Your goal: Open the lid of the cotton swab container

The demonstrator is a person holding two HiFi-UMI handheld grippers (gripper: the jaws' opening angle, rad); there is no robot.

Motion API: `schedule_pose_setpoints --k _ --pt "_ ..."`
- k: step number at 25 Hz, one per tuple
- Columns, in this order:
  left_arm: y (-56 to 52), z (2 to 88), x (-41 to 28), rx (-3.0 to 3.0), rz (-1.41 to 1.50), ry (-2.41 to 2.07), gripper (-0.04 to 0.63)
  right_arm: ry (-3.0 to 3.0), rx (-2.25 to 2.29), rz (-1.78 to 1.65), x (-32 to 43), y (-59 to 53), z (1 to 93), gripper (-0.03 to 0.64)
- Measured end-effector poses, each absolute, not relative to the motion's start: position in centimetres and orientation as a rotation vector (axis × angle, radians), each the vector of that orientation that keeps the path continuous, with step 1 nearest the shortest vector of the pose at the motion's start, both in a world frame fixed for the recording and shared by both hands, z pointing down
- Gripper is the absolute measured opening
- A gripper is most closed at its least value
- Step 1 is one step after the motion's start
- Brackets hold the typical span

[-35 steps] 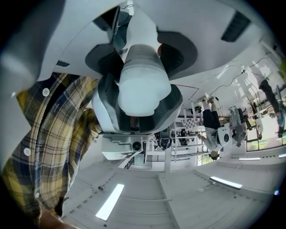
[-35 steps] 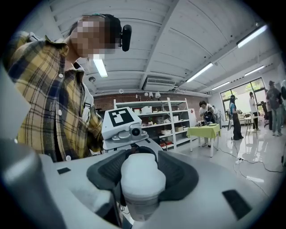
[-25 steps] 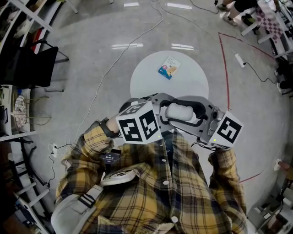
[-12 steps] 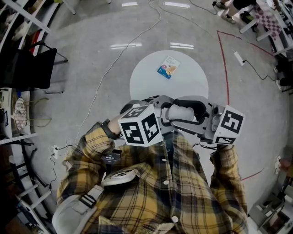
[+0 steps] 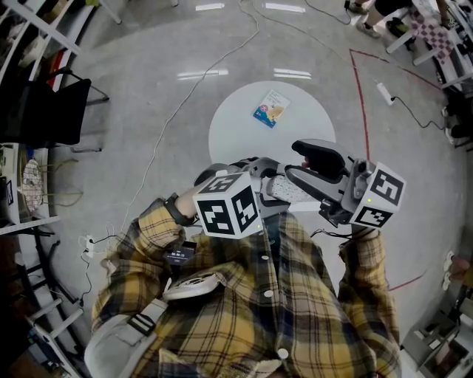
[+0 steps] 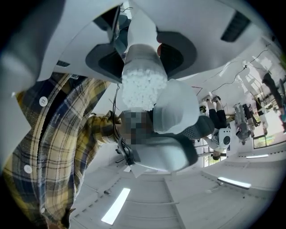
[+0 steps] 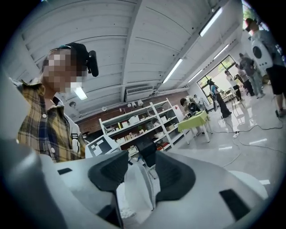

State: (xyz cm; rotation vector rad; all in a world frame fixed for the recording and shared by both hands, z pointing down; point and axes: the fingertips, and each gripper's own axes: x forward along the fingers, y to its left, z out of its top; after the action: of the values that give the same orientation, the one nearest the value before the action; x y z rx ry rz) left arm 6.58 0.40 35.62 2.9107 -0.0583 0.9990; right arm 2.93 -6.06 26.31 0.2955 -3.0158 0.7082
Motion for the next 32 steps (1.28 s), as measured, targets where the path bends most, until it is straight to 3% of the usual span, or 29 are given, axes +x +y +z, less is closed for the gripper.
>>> schedule_pose_setpoints --k 18,32 --pt "0.9 35.7 6.9 2.892 0.982 -0.064 0.239 -3.023 0.491 0.789 4.3 -8.4 27.0 0.178" --pt "-1.9 35.3 5.7 2.863 0.950 -0.233 0.239 -2.971 0.787 0.442 6.2 -8.1 24.9 0.144"
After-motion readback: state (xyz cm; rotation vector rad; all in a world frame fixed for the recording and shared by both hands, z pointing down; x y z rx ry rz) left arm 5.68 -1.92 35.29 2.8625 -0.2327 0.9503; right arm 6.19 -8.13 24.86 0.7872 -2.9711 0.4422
